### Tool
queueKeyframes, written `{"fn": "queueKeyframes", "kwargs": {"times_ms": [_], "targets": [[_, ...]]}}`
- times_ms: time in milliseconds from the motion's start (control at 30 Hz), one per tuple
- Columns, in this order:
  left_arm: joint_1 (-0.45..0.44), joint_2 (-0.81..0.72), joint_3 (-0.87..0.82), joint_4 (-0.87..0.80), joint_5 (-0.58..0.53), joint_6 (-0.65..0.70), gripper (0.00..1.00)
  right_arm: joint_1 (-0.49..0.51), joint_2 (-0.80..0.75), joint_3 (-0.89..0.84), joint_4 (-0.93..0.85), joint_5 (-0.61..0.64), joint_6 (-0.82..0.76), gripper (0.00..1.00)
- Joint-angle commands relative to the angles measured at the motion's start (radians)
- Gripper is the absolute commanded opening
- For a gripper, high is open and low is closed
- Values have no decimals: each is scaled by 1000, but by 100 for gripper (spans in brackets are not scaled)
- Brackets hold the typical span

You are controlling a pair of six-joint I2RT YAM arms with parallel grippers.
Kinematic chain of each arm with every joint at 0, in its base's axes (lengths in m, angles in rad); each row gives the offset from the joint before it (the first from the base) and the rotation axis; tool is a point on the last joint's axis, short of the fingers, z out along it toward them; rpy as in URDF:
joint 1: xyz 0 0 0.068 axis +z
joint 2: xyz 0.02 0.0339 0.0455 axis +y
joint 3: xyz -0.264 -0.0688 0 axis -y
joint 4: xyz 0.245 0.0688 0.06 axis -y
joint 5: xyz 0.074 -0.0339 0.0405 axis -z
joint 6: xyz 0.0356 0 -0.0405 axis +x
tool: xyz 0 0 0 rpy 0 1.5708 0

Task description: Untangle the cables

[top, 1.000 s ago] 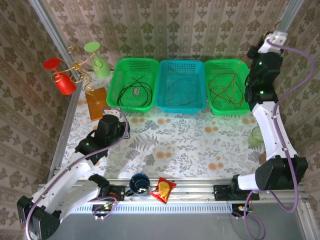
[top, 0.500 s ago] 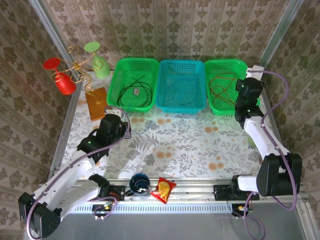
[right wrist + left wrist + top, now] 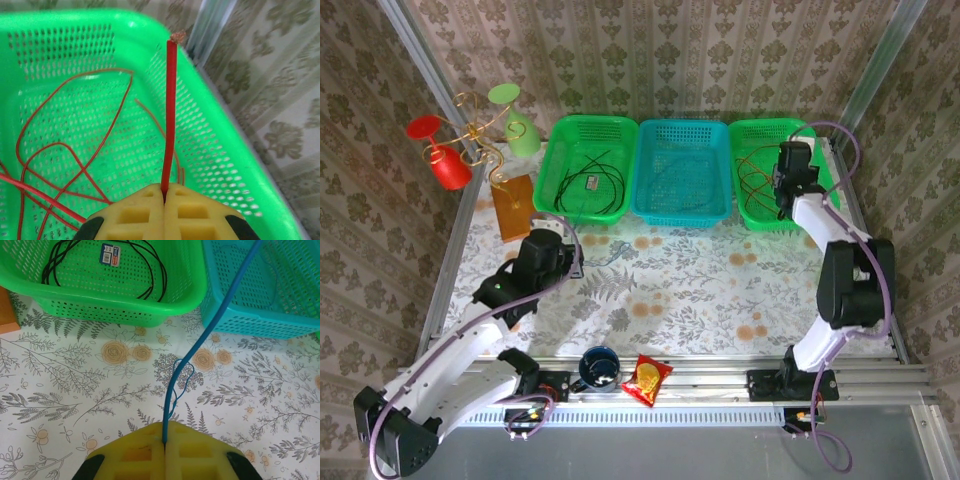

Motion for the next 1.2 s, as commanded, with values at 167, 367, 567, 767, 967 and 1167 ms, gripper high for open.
{"fn": "queueKeyframes", "kwargs": {"times_ms": [167, 367, 567, 767, 967, 1167], "targets": [[-9, -37, 43, -39, -20, -13, 0, -14, 217, 190, -280, -121, 21, 0], [-11, -41, 76, -60, -12, -17, 0, -52, 222, 224, -322, -200, -29, 43], [-12, -8, 166, -74, -12, 7, 0, -66, 86, 299, -420, -234, -46, 84], [-11, 48, 283, -49, 22, 23, 0, -59, -117, 178, -411, -302, 39, 97], [-12, 136, 441, -30, 92, 36, 0, 45, -449, -115, -222, -510, 123, 94], [-13, 233, 604, -49, 170, 65, 0, 261, -784, -497, 253, -778, -46, 88]]}}
